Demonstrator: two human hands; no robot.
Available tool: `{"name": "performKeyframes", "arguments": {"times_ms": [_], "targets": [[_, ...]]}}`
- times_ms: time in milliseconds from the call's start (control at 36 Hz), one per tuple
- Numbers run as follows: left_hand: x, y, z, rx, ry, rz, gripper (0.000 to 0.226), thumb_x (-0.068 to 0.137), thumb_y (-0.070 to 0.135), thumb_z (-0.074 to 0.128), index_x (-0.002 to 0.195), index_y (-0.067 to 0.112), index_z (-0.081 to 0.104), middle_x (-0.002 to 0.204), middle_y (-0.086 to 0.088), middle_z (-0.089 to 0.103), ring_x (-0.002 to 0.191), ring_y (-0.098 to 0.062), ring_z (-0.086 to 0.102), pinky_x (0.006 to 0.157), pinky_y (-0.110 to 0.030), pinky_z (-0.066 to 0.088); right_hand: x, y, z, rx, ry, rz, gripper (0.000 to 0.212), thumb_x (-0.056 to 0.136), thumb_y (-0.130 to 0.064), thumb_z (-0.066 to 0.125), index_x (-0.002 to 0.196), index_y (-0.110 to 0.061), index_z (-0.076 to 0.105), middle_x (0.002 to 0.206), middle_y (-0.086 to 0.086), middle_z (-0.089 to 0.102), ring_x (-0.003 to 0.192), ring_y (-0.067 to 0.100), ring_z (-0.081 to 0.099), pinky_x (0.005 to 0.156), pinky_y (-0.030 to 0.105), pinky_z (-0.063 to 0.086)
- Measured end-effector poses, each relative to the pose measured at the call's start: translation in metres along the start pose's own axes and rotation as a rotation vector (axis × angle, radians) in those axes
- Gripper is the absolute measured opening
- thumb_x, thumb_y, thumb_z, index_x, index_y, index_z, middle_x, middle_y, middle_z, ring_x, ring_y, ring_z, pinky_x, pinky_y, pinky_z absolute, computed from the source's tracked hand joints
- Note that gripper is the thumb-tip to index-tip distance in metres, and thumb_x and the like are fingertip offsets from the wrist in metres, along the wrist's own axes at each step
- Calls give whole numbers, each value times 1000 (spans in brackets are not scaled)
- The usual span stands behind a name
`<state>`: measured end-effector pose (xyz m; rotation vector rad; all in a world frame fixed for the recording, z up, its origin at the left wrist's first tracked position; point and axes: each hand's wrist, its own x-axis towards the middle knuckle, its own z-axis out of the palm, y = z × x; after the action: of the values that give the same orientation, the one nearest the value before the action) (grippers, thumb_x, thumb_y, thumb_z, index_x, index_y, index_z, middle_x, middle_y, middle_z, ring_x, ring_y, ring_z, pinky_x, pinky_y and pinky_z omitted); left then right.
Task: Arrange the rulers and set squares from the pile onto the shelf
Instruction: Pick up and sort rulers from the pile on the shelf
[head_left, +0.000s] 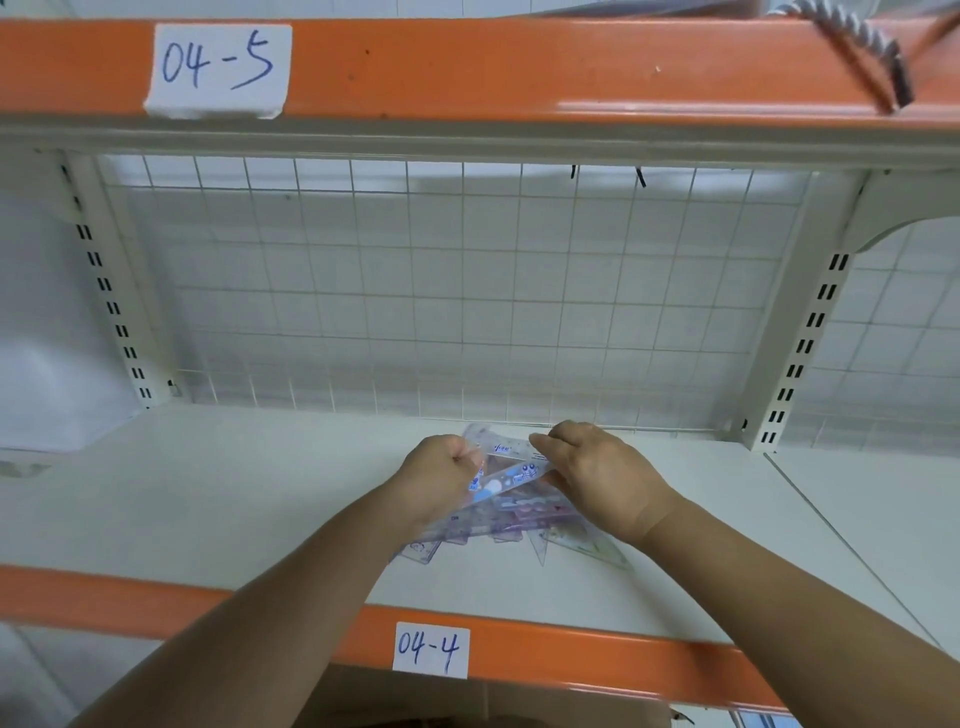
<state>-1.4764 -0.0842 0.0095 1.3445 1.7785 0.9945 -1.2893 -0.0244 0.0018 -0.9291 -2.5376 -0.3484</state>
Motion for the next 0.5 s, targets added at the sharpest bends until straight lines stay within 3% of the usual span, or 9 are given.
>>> {"name": "performKeyframes", "arguments": {"times_ms": [56, 139, 194, 250, 389, 500], "targets": [[1, -2, 0, 68, 33, 35, 23, 101, 18, 42, 83, 13, 56, 78, -1, 54, 66, -13, 50, 65, -23, 44, -4, -1, -2, -19, -38, 41, 31, 94, -17, 51, 123, -7, 57, 107, 11, 58, 98, 33, 55, 73, 40, 52], [-2, -6, -3, 333, 83, 94, 24, 95, 9, 39, 75, 19, 47, 90, -4, 58, 80, -23, 52, 72, -28, 41, -10, 0, -4, -75, -86, 89, 32, 98, -20, 43, 127, -10, 51, 115, 7, 54, 107, 27, 51, 77, 36, 50], [-6, -7, -5, 653, 73, 140, 15, 91, 7, 42, 89, 18, 51, 102, -6, 58, 93, -27, 54, 74, -29, 41, -14, 0, -5, -118, -121, 99, 32, 98, -19, 42, 128, -11, 50, 117, 6, 53, 110, 25, 50, 77, 34, 50], [-8, -10, -5, 882, 51, 195, 27, 87, 7, 51, 111, 18, 55, 115, -6, 56, 107, -27, 55, 84, -33, 47, -20, 1, -5, -136, -134, 112, 31, 96, -16, 44, 126, -10, 52, 114, 7, 54, 107, 27, 51, 77, 36, 51], [-10, -18, 2, 1004, 10, 281, 25, 91, 15, 54, 116, 17, 56, 122, -6, 57, 113, -28, 55, 86, -35, 46, -33, -5, -8, -125, -133, 144, 32, 91, -14, 54, 121, -6, 57, 106, 12, 59, 100, 33, 56, 70, 39, 53], [-9, -26, 8, 995, -5, 349, 23, 93, 12, 49, 113, 17, 58, 122, -3, 58, 111, -25, 57, 85, -33, 47, -46, -12, -13, -107, -149, 199, 36, 95, -21, 49, 128, -8, 53, 114, 11, 56, 107, 31, 53, 77, 39, 51]]}}
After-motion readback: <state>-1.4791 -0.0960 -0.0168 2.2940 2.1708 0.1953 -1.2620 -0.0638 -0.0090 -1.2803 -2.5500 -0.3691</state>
